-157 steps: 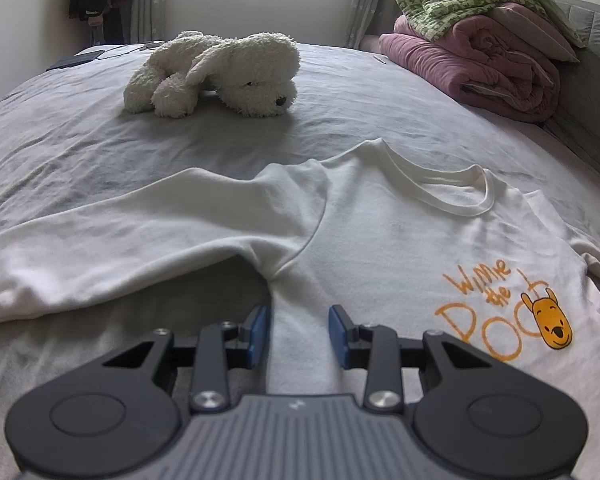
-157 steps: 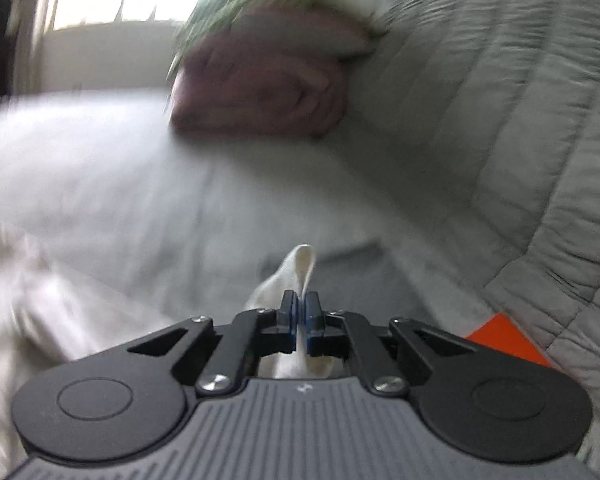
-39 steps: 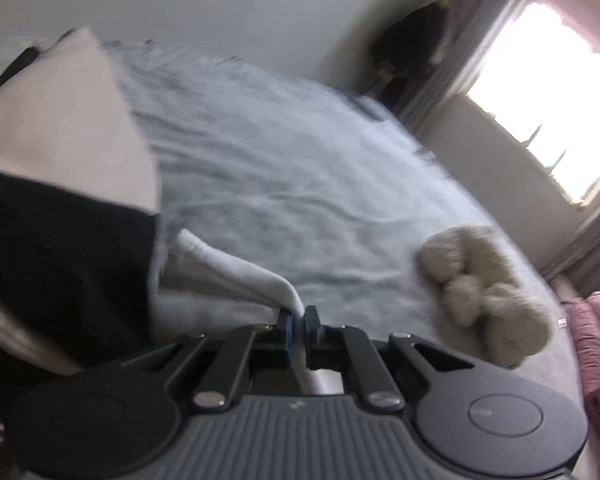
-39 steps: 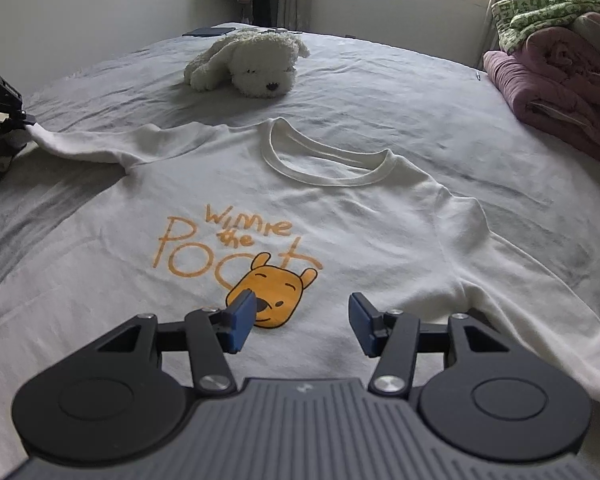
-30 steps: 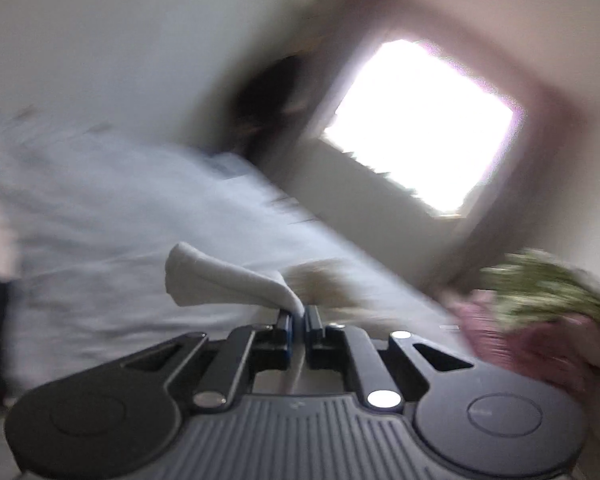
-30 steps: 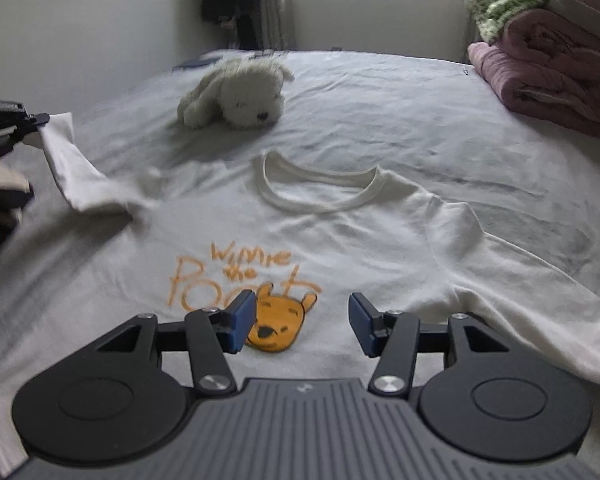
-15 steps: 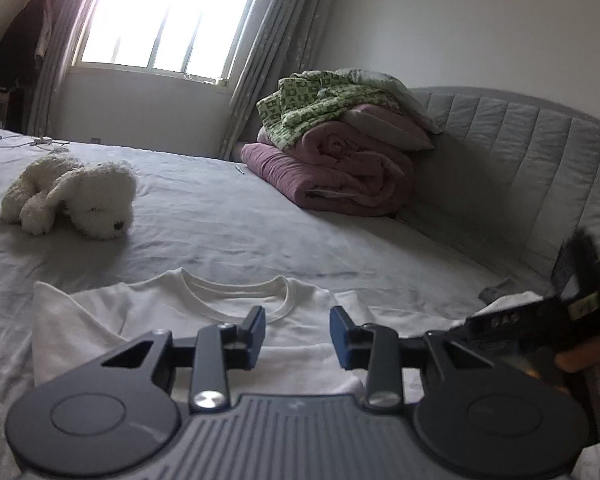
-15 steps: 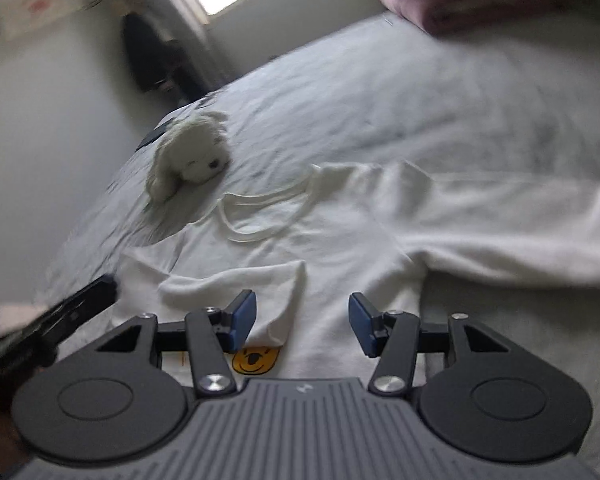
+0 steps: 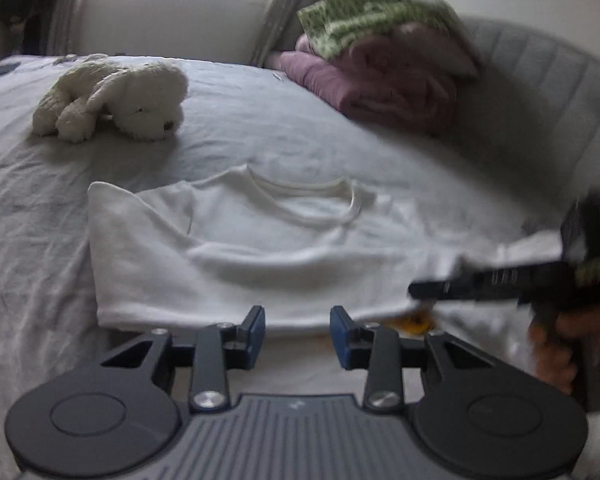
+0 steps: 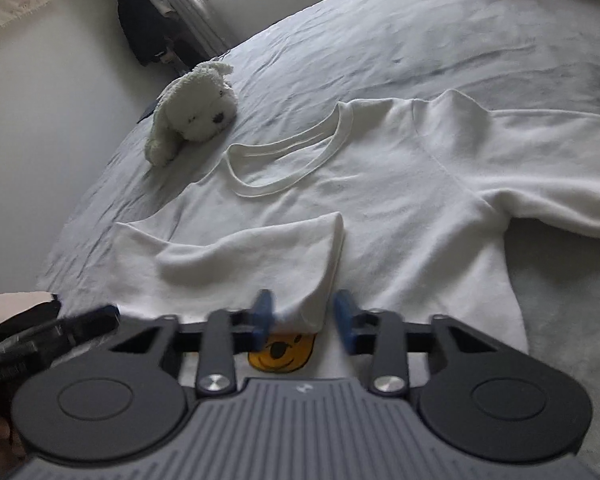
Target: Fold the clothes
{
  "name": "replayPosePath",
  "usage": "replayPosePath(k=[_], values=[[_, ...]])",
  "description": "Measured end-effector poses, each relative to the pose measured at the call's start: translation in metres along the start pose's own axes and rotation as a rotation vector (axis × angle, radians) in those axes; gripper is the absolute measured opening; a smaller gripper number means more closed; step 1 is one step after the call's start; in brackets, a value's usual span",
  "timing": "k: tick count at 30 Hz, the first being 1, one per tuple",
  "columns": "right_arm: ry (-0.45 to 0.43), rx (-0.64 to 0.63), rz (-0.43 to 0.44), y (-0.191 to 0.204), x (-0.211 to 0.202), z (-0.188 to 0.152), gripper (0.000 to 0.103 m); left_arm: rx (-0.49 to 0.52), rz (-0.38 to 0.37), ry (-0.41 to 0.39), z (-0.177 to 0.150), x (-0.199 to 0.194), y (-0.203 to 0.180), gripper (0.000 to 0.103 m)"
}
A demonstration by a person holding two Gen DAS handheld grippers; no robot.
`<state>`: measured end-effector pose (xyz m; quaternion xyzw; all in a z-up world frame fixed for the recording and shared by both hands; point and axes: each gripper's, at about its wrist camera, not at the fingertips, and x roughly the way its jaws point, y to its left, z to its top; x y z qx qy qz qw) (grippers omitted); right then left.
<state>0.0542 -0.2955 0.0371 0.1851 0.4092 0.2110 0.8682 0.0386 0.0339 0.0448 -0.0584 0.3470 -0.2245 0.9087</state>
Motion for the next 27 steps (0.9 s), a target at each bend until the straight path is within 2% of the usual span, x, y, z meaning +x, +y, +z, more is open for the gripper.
replayPosePath(k=[1,2,5,9,10,12,18,25,27], values=[[-0.014,-0.01,-0.007,0.001,-0.001,0.002,0.01,0.007,-0.005,0.01,-0.001,0.001,0.0,0.037],[-0.028,-0.021,-0.013,0.002,-0.003,0.003,0.005,0.014,-0.01,0.019,-0.002,0.003,0.001,0.037],[-0.134,-0.055,-0.004,0.006,-0.022,0.021,0.005,0.035,-0.008,0.023,-0.002,0.002,0.0,0.04],[-0.301,-0.088,-0.061,0.001,-0.062,0.051,0.005,0.089,0.021,0.008,0.0,0.008,-0.005,0.042],[-0.317,-0.077,-0.06,-0.005,-0.068,0.056,0.004,0.115,0.034,0.0,0.0,0.012,-0.007,0.042],[-0.341,-0.053,-0.057,-0.017,-0.08,0.065,0.003,0.156,0.063,-0.003,0.002,0.02,-0.011,0.042],[-0.371,0.021,-0.059,-0.046,-0.094,0.079,0.003,0.153,0.113,0.005,0.009,0.04,-0.01,0.042],[-0.371,0.036,-0.076,-0.051,-0.089,0.082,0.003,0.137,0.171,-0.022,0.01,0.047,-0.003,0.042],[-0.414,0.013,-0.072,-0.046,-0.098,0.085,0.003,0.137,0.174,-0.029,0.01,0.046,-0.003,0.042]])
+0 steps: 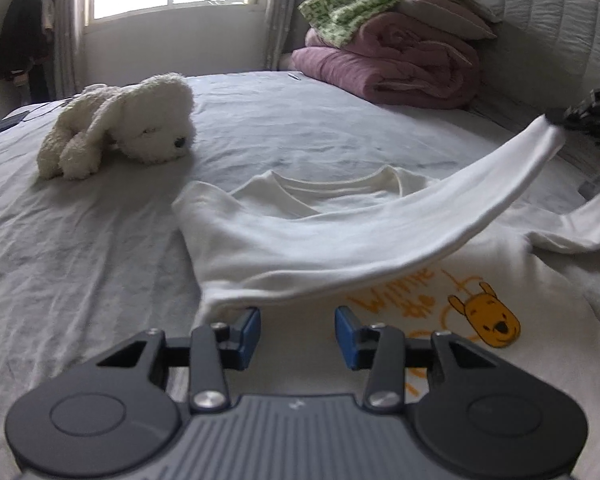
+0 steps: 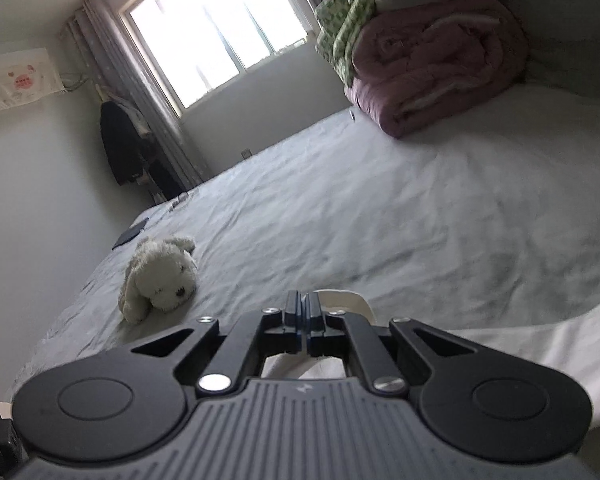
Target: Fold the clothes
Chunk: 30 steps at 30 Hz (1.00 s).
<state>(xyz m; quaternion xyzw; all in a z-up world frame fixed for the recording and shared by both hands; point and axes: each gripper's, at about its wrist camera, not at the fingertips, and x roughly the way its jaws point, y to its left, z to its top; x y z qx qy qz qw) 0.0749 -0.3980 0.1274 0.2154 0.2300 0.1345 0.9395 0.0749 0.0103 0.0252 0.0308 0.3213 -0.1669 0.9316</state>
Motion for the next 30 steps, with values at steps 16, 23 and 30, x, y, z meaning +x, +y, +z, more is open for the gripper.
replayPosePath(k=[16,23,30], values=[[-0.037,-0.074,-0.092,-0.03,0.006,-0.004,0.003,0.063,-0.062,0.014,-0.004,-0.003,-0.017,0.051],[-0.062,-0.096,-0.128,-0.036,0.003,0.002,0.003,0.056,-0.087,0.029,-0.006,-0.004,-0.018,0.053],[-0.002,-0.1,-0.171,-0.046,0.019,-0.01,0.003,0.04,-0.108,0.041,-0.006,-0.004,-0.018,0.057]])
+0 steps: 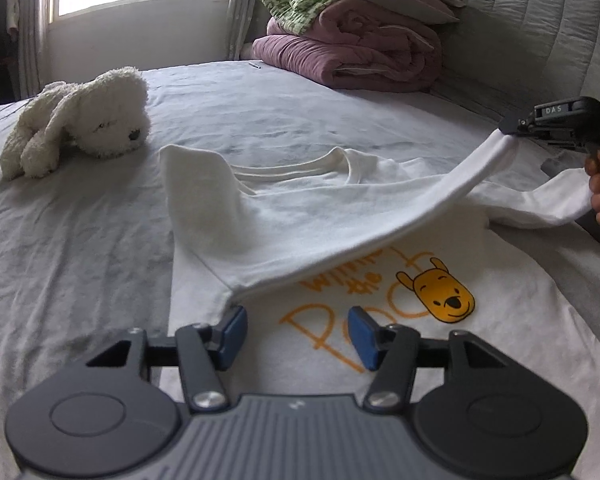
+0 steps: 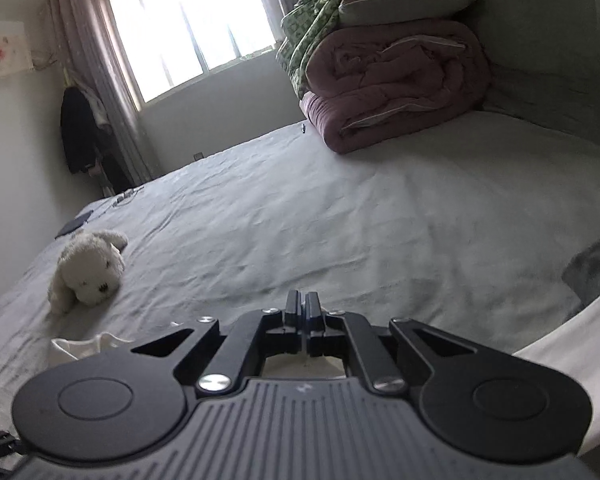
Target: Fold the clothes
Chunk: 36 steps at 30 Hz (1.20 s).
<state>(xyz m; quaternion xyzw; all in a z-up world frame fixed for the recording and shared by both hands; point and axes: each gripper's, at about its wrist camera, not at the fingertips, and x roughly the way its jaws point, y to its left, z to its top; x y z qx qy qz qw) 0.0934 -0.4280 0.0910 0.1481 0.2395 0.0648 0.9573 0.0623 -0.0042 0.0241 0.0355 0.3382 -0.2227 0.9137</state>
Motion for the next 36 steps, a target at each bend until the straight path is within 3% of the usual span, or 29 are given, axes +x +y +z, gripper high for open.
replayPosePath(k=[7,8,12,13,18,21,23,26,28,30,33,35,36], values=[[-0.133,-0.046,0.059,0.008,-0.024,0.011,0.003,-0.013,-0.046,0.005,0.001,-0.003,-0.001,0.064],[-0.111,-0.051,0.042,0.006,-0.021,0.009,0.003,-0.013,-0.046,0.011,0.0,-0.002,-0.001,0.064],[0.149,0.02,-0.085,-0.021,0.021,-0.016,0.003,-0.018,-0.063,0.026,-0.001,-0.002,-0.002,0.064],[0.167,0.038,-0.09,-0.027,0.025,-0.021,0.003,-0.018,-0.07,0.024,0.0,-0.003,-0.001,0.064],[0.16,-0.01,-0.093,-0.02,0.021,-0.019,0.003,-0.065,-0.138,0.012,0.008,-0.013,0.007,0.064],[0.18,-0.028,-0.105,-0.016,0.022,-0.021,0.003,-0.103,-0.169,-0.057,0.02,-0.03,0.024,0.064],[0.184,-0.015,-0.103,-0.02,0.023,-0.022,0.003,-0.115,-0.151,-0.087,0.031,-0.032,0.041,0.064],[0.179,-0.002,-0.087,-0.019,0.018,-0.021,0.003,-0.097,-0.067,-0.109,0.057,-0.011,0.07,0.064],[0.171,-0.002,-0.078,-0.019,0.013,-0.019,0.003,-0.131,-0.049,-0.087,0.069,0.01,0.091,0.064],[0.163,0.003,-0.07,-0.019,0.008,-0.017,0.003,-0.192,-0.056,-0.049,0.076,0.035,0.107,0.064],[0.152,-0.002,-0.071,-0.018,0.005,-0.016,0.003,-0.228,-0.096,-0.076,0.082,0.052,0.107,0.063],[0.147,-0.012,-0.073,-0.016,0.007,-0.016,0.003,-0.202,-0.084,-0.082,0.086,0.062,0.097,0.053],[0.14,-0.024,-0.079,-0.014,0.008,-0.016,0.003,-0.196,-0.039,-0.052,0.088,0.069,0.094,0.029]])
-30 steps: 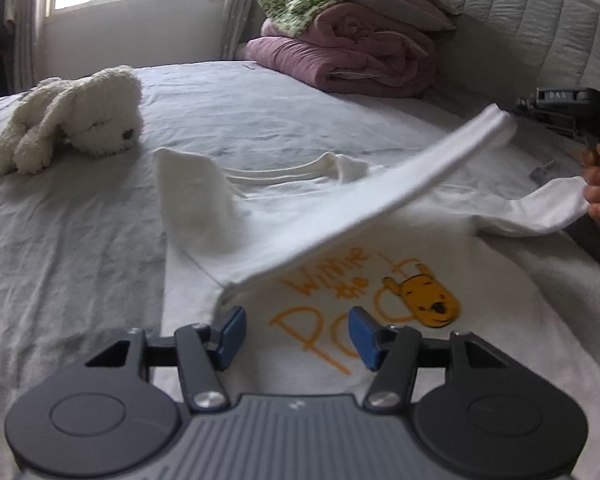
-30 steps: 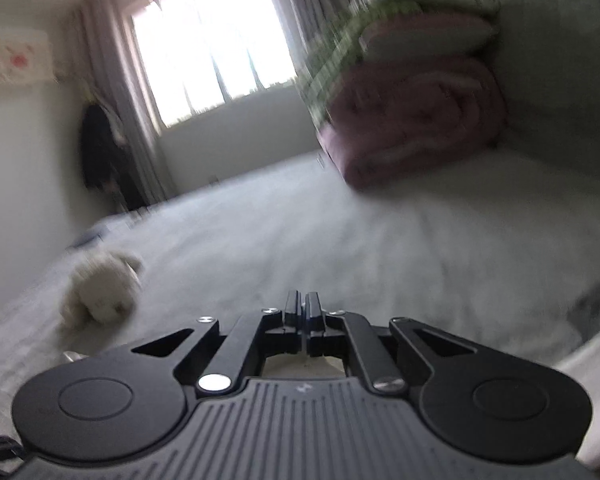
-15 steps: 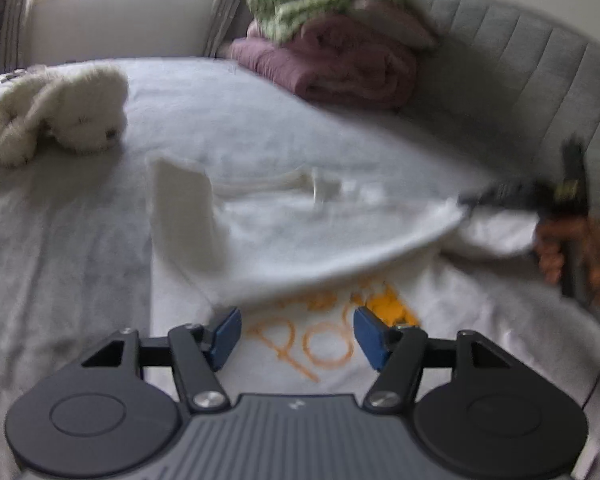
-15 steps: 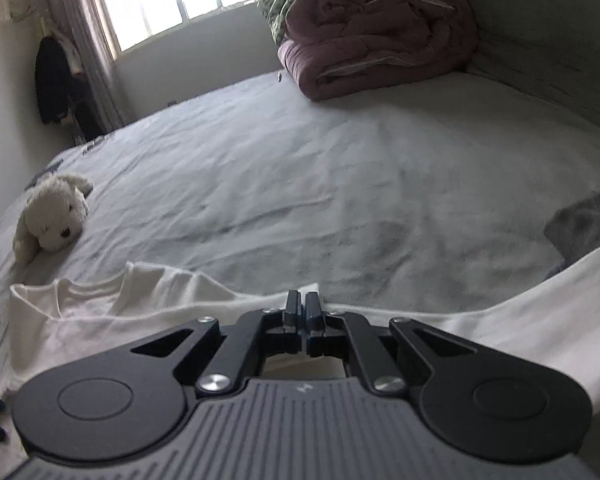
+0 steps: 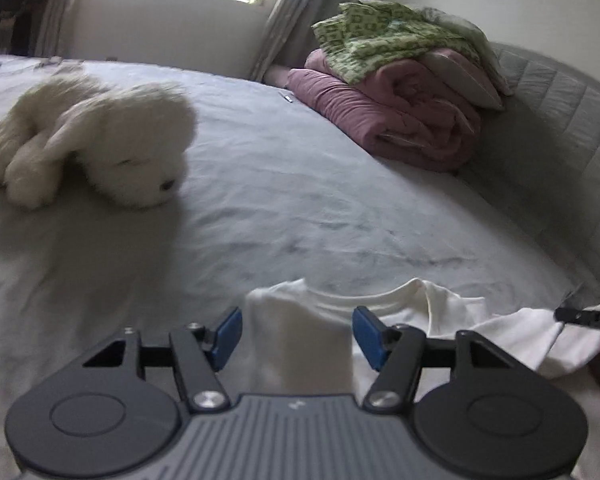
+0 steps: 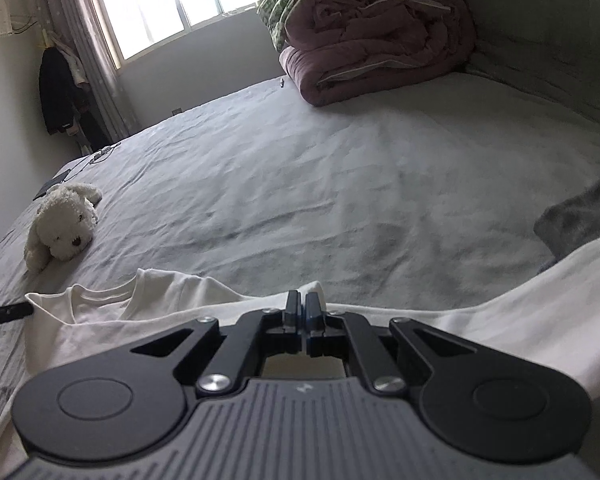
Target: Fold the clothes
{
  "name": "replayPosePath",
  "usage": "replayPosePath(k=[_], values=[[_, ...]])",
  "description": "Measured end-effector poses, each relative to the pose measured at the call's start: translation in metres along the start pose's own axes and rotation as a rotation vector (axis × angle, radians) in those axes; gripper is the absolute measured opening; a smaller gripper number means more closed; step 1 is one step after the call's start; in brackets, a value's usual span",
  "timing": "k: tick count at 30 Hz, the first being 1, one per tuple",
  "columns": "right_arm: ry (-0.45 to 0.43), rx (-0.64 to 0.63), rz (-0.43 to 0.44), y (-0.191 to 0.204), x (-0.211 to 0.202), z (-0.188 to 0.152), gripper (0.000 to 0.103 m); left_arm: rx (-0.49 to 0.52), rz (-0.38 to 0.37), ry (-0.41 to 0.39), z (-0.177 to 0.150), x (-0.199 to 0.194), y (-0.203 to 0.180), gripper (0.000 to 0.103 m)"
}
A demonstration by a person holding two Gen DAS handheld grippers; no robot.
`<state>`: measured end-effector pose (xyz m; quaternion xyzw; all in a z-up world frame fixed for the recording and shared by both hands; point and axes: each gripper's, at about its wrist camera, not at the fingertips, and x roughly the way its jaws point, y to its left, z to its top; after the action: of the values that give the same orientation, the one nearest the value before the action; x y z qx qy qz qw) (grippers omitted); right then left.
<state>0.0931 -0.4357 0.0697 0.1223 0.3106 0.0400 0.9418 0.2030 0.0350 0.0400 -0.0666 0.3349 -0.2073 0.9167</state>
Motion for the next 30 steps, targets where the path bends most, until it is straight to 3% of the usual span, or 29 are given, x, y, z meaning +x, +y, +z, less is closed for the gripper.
replayPosePath(k=[1,3,5,9,12,14,16,17,20,23,30], values=[[-0.008,-0.012,-0.008,0.003,0.0,0.0,0.003,0.002,0.051,0.031,0.002,0.009,-0.002,0.013],[-0.04,-0.028,-0.019,0.006,-0.005,0.003,0.003,-0.018,0.121,0.054,0.005,0.019,0.002,0.013],[-0.071,-0.039,-0.032,0.008,-0.01,0.005,0.003,-0.02,0.156,0.017,0.008,0.019,0.006,0.013],[-0.094,-0.049,-0.065,0.006,-0.007,0.007,0.003,-0.092,0.162,-0.004,0.011,0.019,0.012,0.013],[-0.08,-0.051,-0.085,0.005,0.004,0.004,0.003,-0.052,0.182,0.007,0.01,0.023,0.007,0.016],[-0.089,-0.05,-0.086,0.004,0.003,0.004,0.003,-0.06,0.158,-0.014,0.012,0.016,0.01,0.025],[-0.099,-0.05,-0.085,0.003,0.003,0.005,0.003,-0.073,0.126,-0.039,0.013,0.009,0.016,0.041],[-0.097,-0.047,-0.089,0.001,0.003,0.005,0.003,-0.068,0.117,-0.056,0.014,0.002,0.018,0.043],[-0.074,-0.025,-0.097,-0.005,0.008,0.004,0.003,-0.037,0.113,-0.095,0.016,-0.015,0.024,0.045],[-0.041,0.017,-0.092,-0.014,0.015,0.001,0.003,0.008,0.061,-0.097,0.015,-0.022,0.026,0.045],[-0.048,0.009,-0.077,-0.014,0.008,0.002,0.003,0.323,-0.057,-0.108,0.017,-0.028,0.001,0.043]])
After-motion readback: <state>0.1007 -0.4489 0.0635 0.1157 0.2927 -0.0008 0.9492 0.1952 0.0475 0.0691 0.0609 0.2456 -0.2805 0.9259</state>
